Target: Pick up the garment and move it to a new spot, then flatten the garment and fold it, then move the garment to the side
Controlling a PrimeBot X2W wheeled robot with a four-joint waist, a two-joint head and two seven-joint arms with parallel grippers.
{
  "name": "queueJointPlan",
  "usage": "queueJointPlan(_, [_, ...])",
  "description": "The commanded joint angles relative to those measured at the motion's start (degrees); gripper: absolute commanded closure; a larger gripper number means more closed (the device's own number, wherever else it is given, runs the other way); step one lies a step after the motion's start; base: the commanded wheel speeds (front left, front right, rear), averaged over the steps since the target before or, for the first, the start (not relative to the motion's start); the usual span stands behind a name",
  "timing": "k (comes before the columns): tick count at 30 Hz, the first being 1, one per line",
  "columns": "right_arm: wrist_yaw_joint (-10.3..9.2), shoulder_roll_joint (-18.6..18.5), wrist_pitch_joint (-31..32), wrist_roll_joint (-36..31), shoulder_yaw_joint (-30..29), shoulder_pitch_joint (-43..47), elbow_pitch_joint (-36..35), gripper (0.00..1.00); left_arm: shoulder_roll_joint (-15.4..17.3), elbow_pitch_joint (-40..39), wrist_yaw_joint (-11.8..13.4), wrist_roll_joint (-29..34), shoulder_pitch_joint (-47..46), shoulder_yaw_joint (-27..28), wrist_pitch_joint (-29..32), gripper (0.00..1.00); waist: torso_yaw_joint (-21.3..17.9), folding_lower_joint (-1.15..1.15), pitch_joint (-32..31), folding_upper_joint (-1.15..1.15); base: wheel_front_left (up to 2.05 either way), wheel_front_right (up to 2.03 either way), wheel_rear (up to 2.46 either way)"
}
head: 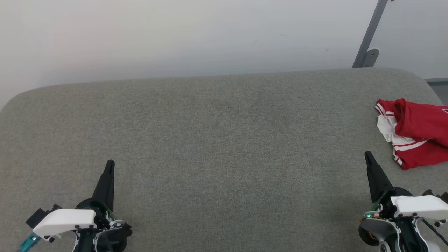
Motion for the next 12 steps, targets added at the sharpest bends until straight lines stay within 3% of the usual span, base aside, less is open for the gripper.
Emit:
queueJointPlan(1, [-0.02, 0.1, 0.1, 0.2, 0.0, -0.2, 0.1, 1.0, 0.0, 0.0, -0.3, 0.2, -0.7, 0.1, 0.1, 1.0, 0.0, 0.0, 0.0, 0.0, 0.0, 0.0, 0.0])
queueJointPlan(12, [-0.02, 0.1, 0.1, 0.2, 0.0, -0.2, 0.1, 1.0, 0.0, 0.0, -0.3, 0.2, -0.7, 0.2, 0.1, 1.0, 0.0, 0.0, 0.0, 0.0, 0.0, 0.0, 0.0])
